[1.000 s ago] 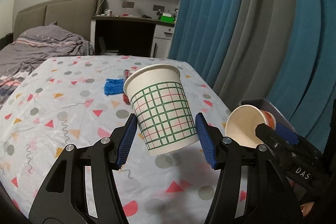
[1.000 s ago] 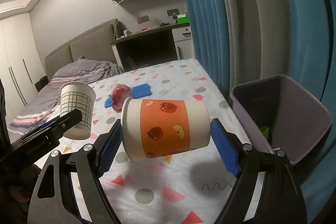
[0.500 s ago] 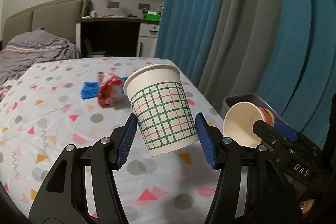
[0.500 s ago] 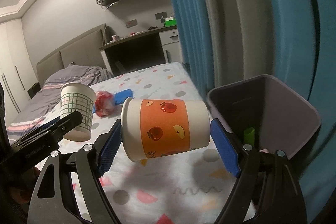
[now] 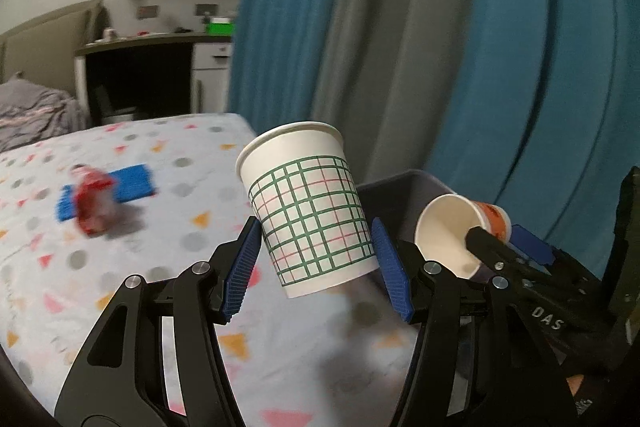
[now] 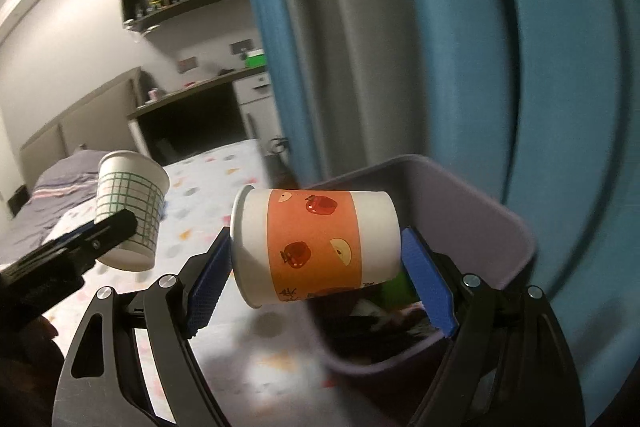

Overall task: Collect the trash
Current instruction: 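Carry both held cups over the grey bin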

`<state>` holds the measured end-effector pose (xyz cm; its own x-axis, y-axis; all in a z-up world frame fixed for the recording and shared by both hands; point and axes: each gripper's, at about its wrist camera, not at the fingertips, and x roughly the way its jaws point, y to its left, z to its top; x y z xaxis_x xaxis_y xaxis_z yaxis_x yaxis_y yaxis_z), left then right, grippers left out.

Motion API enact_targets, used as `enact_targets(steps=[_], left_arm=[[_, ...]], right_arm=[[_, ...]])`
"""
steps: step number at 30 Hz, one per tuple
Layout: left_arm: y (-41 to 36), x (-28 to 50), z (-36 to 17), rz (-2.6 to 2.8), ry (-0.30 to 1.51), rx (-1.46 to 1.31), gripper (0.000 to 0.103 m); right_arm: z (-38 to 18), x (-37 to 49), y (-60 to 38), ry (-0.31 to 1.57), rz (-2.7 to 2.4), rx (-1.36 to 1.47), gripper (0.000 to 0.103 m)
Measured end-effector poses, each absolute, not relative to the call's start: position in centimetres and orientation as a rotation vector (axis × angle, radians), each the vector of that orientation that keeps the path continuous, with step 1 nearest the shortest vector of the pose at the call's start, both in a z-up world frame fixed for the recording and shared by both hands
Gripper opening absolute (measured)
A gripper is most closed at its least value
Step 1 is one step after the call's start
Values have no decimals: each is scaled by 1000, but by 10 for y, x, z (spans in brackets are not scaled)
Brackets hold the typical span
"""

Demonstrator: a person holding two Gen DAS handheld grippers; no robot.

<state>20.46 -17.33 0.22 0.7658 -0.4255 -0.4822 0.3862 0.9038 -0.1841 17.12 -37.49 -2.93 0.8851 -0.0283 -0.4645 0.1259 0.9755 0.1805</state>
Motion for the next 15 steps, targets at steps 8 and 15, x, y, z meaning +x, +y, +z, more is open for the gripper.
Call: enact_targets(steps=[8,15], left_arm=[[-229,240,-17,-570,614,-75,56],[-264,258,-30,-621,650,-43,56]], right_arm=[[-56,187,-407,538,-172,174,80],[-72,192,-417,575,-175,160,80]])
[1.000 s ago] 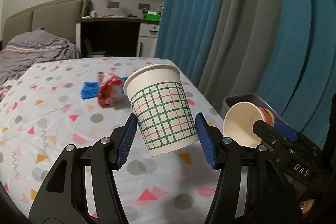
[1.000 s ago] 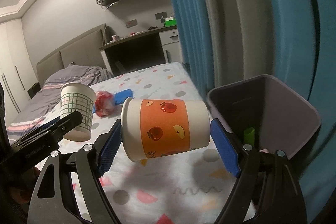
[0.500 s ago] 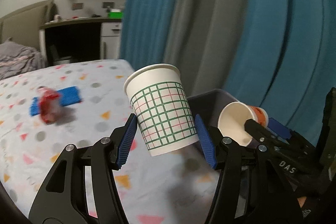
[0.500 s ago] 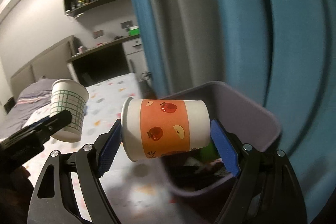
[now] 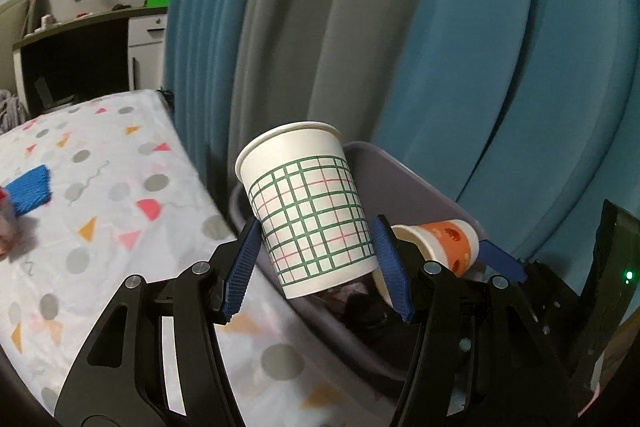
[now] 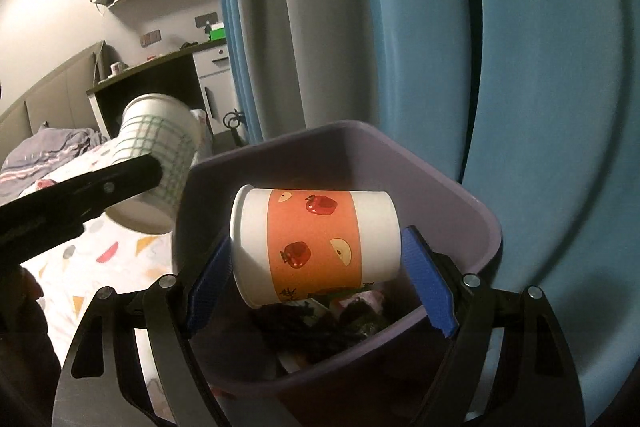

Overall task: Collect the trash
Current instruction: 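Carry both held cups over the grey bin, then open both tools to drop the cups into the bin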

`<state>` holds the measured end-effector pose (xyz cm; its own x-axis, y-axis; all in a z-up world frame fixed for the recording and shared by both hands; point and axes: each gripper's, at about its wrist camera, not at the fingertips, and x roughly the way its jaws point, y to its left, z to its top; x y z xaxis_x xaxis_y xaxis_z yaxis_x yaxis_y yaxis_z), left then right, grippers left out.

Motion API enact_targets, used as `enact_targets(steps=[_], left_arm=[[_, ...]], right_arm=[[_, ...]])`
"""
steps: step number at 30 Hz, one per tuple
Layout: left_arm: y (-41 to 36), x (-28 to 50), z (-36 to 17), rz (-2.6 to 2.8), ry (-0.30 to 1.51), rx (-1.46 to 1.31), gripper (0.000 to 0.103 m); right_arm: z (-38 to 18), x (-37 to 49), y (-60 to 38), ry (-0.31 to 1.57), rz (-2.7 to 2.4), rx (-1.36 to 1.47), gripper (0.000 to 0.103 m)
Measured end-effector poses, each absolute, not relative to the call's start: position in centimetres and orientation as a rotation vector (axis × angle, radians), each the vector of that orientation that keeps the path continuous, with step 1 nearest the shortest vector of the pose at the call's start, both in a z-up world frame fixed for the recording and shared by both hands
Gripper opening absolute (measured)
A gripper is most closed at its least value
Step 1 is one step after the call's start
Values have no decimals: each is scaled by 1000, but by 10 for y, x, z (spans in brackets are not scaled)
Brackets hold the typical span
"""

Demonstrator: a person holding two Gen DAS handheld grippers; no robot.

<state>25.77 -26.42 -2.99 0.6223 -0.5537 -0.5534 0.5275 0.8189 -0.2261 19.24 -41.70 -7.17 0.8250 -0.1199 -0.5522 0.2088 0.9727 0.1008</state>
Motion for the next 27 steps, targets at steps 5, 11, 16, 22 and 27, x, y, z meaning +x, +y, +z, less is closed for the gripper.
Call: enact_targets(steps=[5,11,16,22,27], left_arm=[[-278,264,-37,-642,670,-31,56],[-283,270,-42,-657,694,-35,57],[-287,275,-46,-663,719,-37,57],[-293,277,-49,-673,735,-36,57],[-295,280,-52,-671,758,-51,58]], right_arm=[[-74,195,-420,583,-179,147,80],[-79,197,-421,593,-184,133,80],[-80,201,-417,602,-185,127,80],[-83,202,-415,613,-184,115,80],[-84,201,-417,614,-196,114,80]])
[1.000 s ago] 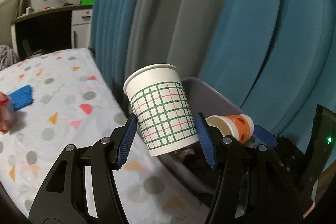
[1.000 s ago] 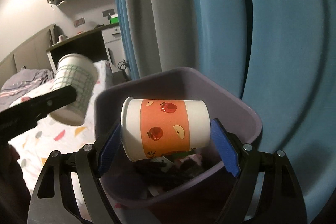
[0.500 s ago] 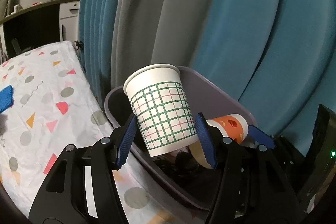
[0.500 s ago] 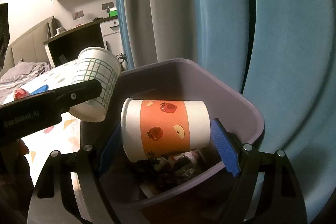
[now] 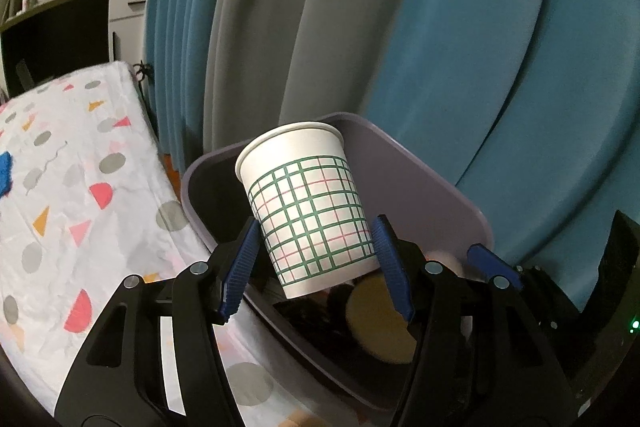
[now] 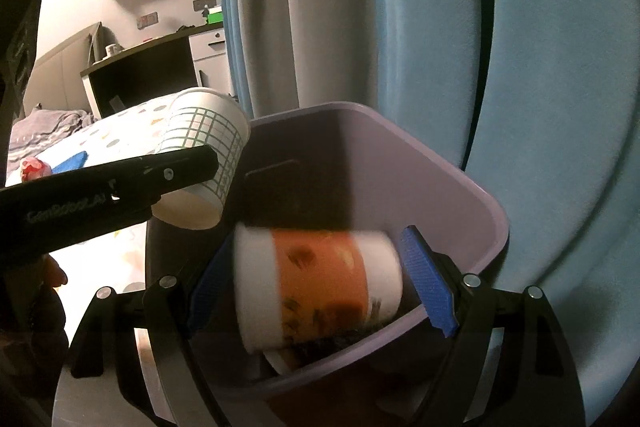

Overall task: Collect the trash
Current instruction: 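Open both tools to drop the cups into the bin, then move both empty tools back toward the red bag and blue mesh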

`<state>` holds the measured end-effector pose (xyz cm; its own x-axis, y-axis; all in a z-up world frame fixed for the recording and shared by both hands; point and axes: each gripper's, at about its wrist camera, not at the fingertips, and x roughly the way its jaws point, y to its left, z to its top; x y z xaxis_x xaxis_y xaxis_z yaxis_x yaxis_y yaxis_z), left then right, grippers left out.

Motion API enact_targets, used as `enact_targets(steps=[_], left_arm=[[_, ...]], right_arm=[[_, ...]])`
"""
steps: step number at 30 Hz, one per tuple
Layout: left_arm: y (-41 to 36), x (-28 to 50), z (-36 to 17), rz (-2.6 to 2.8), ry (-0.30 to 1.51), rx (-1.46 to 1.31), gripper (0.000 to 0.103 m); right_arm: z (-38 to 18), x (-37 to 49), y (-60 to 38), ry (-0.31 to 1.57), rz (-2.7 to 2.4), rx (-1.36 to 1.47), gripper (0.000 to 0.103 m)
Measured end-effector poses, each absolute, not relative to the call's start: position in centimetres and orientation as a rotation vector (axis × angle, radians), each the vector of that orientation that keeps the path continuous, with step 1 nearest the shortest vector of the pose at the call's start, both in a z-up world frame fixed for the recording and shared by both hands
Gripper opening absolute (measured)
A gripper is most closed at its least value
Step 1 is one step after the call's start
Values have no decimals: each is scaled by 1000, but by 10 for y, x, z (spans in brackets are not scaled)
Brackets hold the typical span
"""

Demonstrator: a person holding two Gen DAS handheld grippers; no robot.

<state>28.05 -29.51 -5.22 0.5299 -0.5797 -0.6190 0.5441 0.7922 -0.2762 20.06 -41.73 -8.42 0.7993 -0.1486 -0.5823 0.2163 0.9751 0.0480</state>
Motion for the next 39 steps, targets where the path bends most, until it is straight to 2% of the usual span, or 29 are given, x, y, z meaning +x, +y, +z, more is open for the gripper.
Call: enact_targets(steps=[5,6,8,12,22,32,39], left_arm=[[-297,281,-53,-663,769,-63,60],[-296,280,-53,-656,769,-60,68],[-291,279,-51,-630,754,-64,77],[-268,280,-45,-577,734,-105,89],[-168,266,-37,-332,700,-130,91],[-40,246,-34,-43,661,-106,94],[15,262,-45,55,680,-127,94]], right_arm=[[-86,199,-419,622,-203,118,82],[-85,198,-419,620,-206,119,82],[-83,194,-420,615,-211,119,82],[-77,183,-424,595,-234,126,84],[-42,161,-403,478,-219,152,88],[-31,188,-321,474,-62,118,88],[-29,207,-272,488,2,110,88]])
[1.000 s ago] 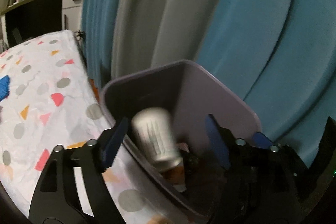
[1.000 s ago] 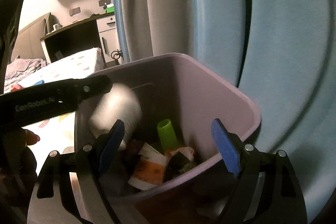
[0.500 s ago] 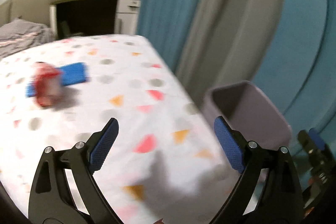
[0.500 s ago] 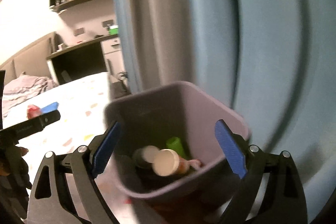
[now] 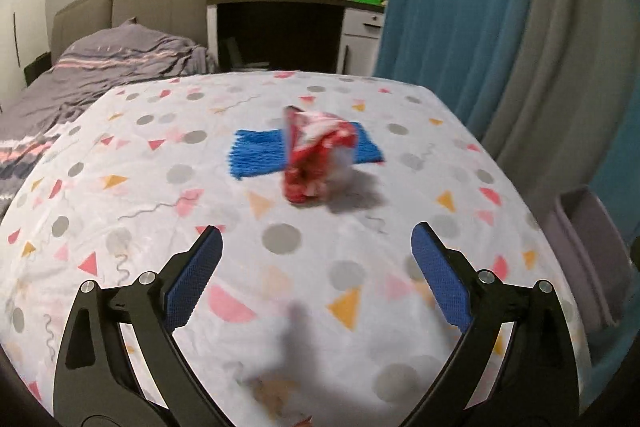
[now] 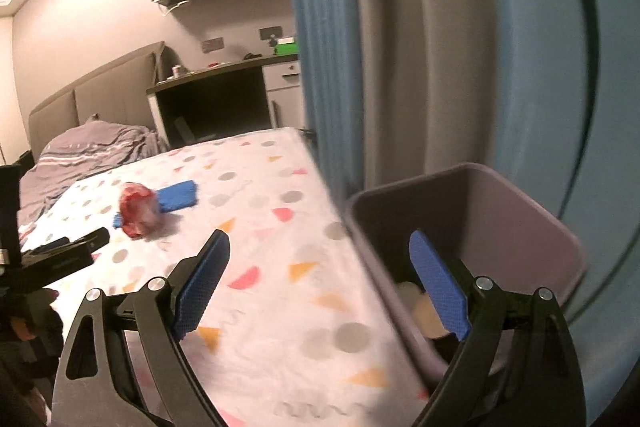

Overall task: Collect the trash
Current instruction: 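Move both empty tools back toward the red bag and blue mesh, then grasp the red-white bag with the left tool while the right tool grasps the blue mesh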

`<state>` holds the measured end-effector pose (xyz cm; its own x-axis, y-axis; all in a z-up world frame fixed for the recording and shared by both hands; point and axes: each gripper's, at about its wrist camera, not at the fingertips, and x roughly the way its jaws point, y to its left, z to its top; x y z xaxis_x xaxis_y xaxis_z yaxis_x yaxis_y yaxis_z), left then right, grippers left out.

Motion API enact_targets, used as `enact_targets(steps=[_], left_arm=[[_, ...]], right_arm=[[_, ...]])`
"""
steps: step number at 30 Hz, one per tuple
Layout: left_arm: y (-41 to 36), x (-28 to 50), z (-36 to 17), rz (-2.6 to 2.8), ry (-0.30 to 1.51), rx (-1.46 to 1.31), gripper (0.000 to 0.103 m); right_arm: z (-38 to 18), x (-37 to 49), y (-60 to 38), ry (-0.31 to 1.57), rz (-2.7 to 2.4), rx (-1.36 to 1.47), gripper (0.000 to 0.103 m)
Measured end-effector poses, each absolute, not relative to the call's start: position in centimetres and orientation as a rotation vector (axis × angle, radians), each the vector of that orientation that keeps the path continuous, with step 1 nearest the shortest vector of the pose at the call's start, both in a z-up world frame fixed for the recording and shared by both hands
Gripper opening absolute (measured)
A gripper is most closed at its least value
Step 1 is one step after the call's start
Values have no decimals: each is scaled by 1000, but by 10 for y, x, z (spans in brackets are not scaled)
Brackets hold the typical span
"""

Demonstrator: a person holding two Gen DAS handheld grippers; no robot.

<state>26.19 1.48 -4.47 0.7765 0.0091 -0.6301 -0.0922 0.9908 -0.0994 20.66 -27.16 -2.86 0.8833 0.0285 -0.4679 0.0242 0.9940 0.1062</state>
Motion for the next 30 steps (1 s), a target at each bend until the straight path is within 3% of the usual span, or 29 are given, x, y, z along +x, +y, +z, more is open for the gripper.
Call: enact_targets(steps=[7,10,16,21,30], left_arm=[[31,313,-63,70,718,-145,94],[31,334,-67,58,718,-136,88],[32,366,-86,-20,822,-132,36],[41,363,-87,-60,812,-171,20],[103,301,-51,63,683,-167,18]], right_arm=[[-31,229,-239,523,51,89,88],[-34,241,-234,536,48,79,88],[-38,261,-220,561,54,55,88],[-42,276,-201,578,78,27,88],[-46,307,-148,601,168,5,88]])
